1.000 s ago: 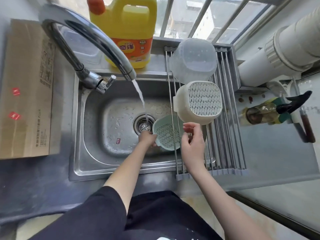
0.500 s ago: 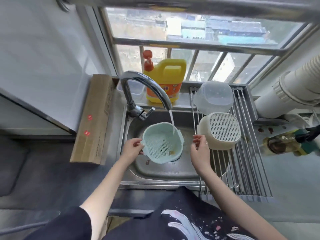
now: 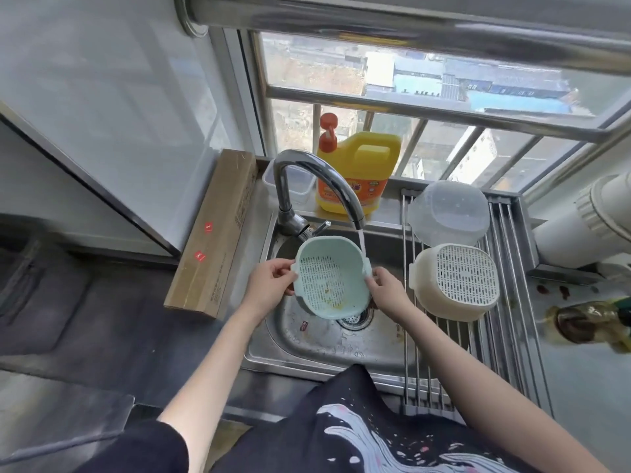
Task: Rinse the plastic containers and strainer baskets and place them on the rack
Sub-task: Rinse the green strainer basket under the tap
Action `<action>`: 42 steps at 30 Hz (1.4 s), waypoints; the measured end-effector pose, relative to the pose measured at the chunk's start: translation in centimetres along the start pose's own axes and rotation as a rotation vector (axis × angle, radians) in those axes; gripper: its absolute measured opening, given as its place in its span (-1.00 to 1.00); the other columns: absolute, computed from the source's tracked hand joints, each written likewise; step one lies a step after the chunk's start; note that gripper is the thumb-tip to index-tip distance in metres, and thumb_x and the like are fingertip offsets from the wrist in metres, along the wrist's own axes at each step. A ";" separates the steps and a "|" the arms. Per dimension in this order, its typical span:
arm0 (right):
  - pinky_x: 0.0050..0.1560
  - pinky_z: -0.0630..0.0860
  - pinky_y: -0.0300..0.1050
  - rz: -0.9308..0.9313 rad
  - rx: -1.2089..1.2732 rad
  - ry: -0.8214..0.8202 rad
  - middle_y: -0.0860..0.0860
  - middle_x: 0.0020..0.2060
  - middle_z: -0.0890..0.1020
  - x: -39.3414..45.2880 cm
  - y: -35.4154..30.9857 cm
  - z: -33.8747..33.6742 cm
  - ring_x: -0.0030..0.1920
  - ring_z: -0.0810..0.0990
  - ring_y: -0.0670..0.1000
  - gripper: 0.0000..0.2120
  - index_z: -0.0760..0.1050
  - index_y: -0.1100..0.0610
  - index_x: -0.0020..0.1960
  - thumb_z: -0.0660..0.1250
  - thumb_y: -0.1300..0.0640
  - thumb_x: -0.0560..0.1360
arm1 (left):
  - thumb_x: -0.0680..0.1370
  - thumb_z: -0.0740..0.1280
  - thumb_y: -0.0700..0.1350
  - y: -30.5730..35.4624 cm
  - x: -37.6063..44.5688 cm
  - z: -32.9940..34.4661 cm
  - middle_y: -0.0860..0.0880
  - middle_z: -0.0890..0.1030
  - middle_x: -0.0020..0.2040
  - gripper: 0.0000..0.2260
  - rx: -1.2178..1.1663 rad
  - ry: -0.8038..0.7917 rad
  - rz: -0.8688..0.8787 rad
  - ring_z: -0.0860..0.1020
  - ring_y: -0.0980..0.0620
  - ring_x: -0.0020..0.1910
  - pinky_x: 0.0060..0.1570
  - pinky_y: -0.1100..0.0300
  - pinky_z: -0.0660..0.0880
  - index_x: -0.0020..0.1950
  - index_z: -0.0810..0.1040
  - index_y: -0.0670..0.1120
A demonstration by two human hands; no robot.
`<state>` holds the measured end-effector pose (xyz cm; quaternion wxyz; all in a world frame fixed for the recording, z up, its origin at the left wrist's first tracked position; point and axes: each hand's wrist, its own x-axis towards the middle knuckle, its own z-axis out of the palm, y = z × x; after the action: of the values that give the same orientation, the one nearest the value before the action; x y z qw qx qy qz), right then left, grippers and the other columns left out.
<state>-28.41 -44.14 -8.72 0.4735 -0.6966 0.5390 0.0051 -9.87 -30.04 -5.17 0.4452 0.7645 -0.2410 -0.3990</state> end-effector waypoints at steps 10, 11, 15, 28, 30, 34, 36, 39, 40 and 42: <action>0.08 0.56 0.13 0.057 0.078 -0.032 0.09 0.00 0.59 0.1 1.9 -1.0 -0.01 0.60 0.12 -0.72 0.45 0.17 0.23 0.16 0.07 0.60 | 0.49 0.39 -0.26 4.1 -0.1 2.5 -0.19 0.65 -0.16 -0.78 0.038 0.006 0.053 0.63 0.03 -0.26 -0.29 0.25 0.61 0.14 0.59 -0.18; 0.07 0.57 0.12 0.060 0.083 -0.040 0.08 -0.01 0.59 -0.1 2.0 -1.0 -0.03 0.59 0.11 -0.73 0.46 0.17 0.23 0.16 0.08 0.60 | 0.49 0.40 -0.26 4.4 -0.2 2.6 -0.19 0.65 -0.17 -0.78 0.037 0.002 0.055 0.63 0.01 -0.28 -0.30 0.25 0.61 0.13 0.60 -0.18; 0.00 0.58 0.07 0.075 0.091 -0.069 0.08 -0.05 0.61 -0.2 2.4 -0.2 -0.09 0.59 0.10 -0.75 0.50 0.16 0.18 0.17 0.08 0.59 | 0.47 0.40 -0.27 4.8 -0.3 2.5 -0.15 0.64 -0.25 -0.82 0.060 0.004 0.026 0.61 0.04 -0.38 -0.38 0.30 0.56 0.08 0.59 -0.19; -0.02 0.59 -0.01 0.085 0.296 0.088 0.03 -0.09 0.68 -1.7 3.8 -1.9 -0.07 0.65 0.02 -0.72 0.61 0.21 0.14 0.28 0.15 0.49 | 0.52 0.35 -0.29 3.1 1.3 2.3 -0.17 0.64 -0.13 -0.81 -0.049 -0.092 -0.302 0.61 0.01 -0.26 -0.41 0.33 0.55 0.12 0.57 -0.28; -0.06 0.59 -0.10 0.082 0.362 0.132 0.02 -0.08 0.69 -1.9 3.4 -2.9 -0.08 0.66 -0.01 -0.70 0.59 0.19 0.17 0.31 0.12 0.48 | 0.52 0.35 -0.30 2.4 1.7 2.9 -0.19 0.64 -0.09 -0.78 -0.086 -0.102 -0.366 0.61 0.00 -0.24 -0.40 0.32 0.56 0.15 0.56 -0.29; -0.18 0.48 -0.20 0.095 0.438 0.199 0.00 -0.07 0.66 -2.1 2.6 -4.7 -0.16 0.59 -0.08 -0.69 0.58 0.16 0.18 0.33 0.06 0.48 | 0.53 0.32 -0.33 1.5 1.7 4.1 -0.17 0.62 -0.13 -0.80 -0.194 -0.147 -0.499 0.58 0.03 -0.27 -0.46 0.34 0.52 0.15 0.55 -0.29; -0.23 0.44 -0.23 0.101 0.453 0.204 -0.01 -0.14 0.66 -2.2 2.4 -5.3 -0.23 0.53 -0.10 -0.71 0.62 0.16 0.13 0.32 0.06 0.48 | 0.54 0.28 -0.36 1.0 1.6 4.9 -0.15 0.59 -0.21 -0.79 -0.254 -0.179 -0.559 0.54 0.06 -0.35 -0.55 0.39 0.46 0.17 0.54 -0.31; -0.11 0.48 -0.13 0.117 0.471 0.235 -0.04 -0.18 0.67 -2.2 2.3 -5.9 -0.16 0.57 -0.07 -0.78 0.65 0.14 0.05 0.32 0.08 0.49 | 0.56 0.25 -0.35 0.1 1.6 5.8 -0.14 0.58 -0.23 -0.78 -0.288 -0.204 -0.624 0.54 0.09 -0.44 -0.60 0.41 0.42 0.19 0.52 -0.30; -0.09 0.48 -0.12 0.115 0.467 0.243 -0.04 -0.17 0.67 -2.2 2.2 -6.0 -0.14 0.58 -0.07 -0.78 0.65 0.12 0.05 0.32 0.08 0.49 | 0.56 0.25 -0.35 -0.1 1.7 6.1 -0.14 0.58 -0.22 -0.79 -0.297 -0.210 -0.634 0.54 0.12 -0.50 -0.60 0.41 0.42 0.18 0.53 -0.29; -0.08 0.49 -0.11 0.101 0.459 0.244 -0.02 -0.14 0.68 -2.0 2.3 -6.3 -0.11 0.59 -0.04 -0.77 0.65 0.11 0.05 0.33 0.05 0.48 | 0.56 0.26 -0.34 -0.3 1.8 6.5 -0.14 0.58 -0.21 -0.79 -0.306 -0.221 -0.644 0.55 0.13 -0.52 -0.61 0.41 0.42 0.18 0.52 -0.27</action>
<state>-34.12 -46.79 -5.69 0.5495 -0.5387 0.6134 -0.1777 -14.25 -34.39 -7.98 0.3775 0.6781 0.0279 -0.6301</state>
